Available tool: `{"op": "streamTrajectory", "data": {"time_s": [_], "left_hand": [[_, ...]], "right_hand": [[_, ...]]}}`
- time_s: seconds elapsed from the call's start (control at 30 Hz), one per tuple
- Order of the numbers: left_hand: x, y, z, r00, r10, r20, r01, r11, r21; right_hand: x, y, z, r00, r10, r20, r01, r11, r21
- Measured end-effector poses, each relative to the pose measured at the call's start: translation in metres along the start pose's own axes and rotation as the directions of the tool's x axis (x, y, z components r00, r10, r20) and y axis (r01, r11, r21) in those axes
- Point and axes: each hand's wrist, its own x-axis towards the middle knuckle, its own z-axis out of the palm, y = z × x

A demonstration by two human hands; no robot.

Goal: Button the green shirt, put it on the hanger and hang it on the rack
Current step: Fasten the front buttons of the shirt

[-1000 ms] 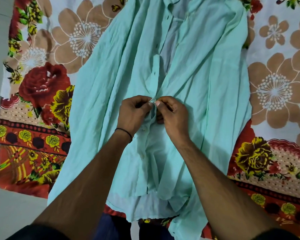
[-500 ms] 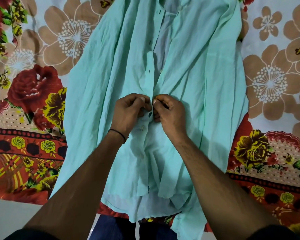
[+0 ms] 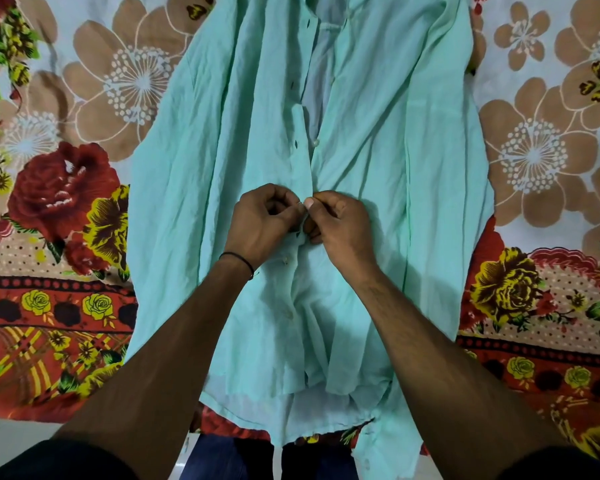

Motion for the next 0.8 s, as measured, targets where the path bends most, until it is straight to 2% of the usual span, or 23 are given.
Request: {"op": "streamTrajectory", "data": {"time_s": [0.2,0.3,0.43,0.5,0.6,0.67,0.8], "left_hand": [[0.008,0.003,-0.009,0.99,-0.121,0.072,0.127,0.988,-0.09],[0.011,0.006,-0.011,0.984,-0.147,0.101,0.153,0.987,-0.052],[0.01,0.018,-0.01,0.995,-0.089,0.049,0.093,0.992,-0.085],[0.011,0.03,-0.01,1.0,-0.016,-0.015,0.014,0.987,-0.158],[0.023,0.049,-0.007,0.99,0.118,-0.075,-0.13,0.975,-0.181],[0.039,0.054,-0.001,0.985,0.149,-0.083,-0.158,0.982,-0.105],[0.066,0.046,0.005,0.982,0.142,-0.126,-0.103,0.957,0.271]], "right_hand": [[-0.003,-0.001,0.004,0.999,-0.004,-0.035,0.003,1.0,-0.021],[-0.004,-0.003,0.006,0.998,0.01,-0.068,-0.013,0.999,-0.043],[-0.001,-0.021,-0.001,0.983,0.076,-0.17,-0.055,0.991,0.122],[0.005,-0.033,-0.008,0.974,0.023,-0.224,0.005,0.992,0.124],[0.022,-0.051,-0.013,0.969,-0.045,-0.242,0.073,0.991,0.11],[0.037,-0.055,-0.011,0.973,-0.048,-0.227,0.069,0.994,0.084],[0.062,-0.042,0.001,0.978,-0.028,-0.206,0.027,1.0,-0.008]]}}
